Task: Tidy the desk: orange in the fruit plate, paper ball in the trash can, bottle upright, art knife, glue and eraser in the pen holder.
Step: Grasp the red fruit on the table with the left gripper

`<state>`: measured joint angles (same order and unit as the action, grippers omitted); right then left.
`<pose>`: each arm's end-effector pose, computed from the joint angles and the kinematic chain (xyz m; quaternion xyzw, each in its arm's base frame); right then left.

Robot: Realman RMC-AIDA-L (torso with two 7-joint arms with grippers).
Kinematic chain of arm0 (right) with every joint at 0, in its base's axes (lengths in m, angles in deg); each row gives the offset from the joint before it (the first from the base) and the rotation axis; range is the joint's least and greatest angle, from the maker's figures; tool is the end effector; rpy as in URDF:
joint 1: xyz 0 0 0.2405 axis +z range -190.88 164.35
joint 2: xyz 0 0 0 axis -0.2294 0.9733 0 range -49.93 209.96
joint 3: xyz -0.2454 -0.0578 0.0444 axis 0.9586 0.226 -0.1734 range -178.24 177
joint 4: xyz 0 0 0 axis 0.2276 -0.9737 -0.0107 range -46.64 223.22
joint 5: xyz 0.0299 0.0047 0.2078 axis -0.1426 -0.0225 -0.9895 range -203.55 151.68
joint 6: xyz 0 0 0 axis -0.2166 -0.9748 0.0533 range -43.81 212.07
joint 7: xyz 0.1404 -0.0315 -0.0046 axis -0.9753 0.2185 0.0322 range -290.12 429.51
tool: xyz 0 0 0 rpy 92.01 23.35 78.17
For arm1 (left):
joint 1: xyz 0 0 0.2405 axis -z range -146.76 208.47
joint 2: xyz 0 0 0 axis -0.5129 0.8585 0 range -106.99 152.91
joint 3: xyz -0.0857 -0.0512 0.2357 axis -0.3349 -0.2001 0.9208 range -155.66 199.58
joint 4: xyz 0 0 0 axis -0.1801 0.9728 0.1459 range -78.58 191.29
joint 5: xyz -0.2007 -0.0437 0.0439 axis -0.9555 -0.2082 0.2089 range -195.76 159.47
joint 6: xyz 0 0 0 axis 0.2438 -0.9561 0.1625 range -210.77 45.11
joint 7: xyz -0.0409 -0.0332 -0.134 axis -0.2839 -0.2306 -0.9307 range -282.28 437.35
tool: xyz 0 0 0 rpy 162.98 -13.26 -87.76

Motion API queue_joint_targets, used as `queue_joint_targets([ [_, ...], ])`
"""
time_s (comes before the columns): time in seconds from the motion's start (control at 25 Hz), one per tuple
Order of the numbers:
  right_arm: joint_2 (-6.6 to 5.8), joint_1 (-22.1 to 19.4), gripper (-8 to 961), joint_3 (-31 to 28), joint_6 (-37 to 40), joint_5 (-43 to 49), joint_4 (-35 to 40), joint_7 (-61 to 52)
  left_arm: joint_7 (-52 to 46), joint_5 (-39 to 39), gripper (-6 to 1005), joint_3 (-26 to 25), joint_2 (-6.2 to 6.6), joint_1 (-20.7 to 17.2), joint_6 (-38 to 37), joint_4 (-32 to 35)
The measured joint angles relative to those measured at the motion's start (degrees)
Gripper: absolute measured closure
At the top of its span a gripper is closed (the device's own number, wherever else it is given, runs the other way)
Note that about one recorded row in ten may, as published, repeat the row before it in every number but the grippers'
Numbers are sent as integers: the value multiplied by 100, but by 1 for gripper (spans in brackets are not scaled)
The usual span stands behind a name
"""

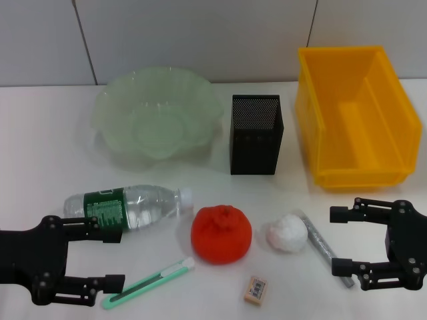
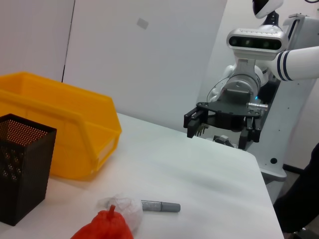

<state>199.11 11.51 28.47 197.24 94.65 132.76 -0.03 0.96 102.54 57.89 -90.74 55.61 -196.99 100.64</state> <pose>0.2720 0.2671 0.0368 -0.9475 0.1203 0.2893 0.0635 -0.2820 0.2680 0.0573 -0.9604 -0.1563 -0.2304 0.0132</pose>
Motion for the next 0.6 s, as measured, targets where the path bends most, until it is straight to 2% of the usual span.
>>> queue_joint_targets([
  [0.36,0,-3,141,0,-16,0,1,3,-31,0,226,-6,5,17,0,101],
  [0.6,0,-8,141,-2,-89,0,1,3,-65,-49,235,-37,-35,97,0,108],
])
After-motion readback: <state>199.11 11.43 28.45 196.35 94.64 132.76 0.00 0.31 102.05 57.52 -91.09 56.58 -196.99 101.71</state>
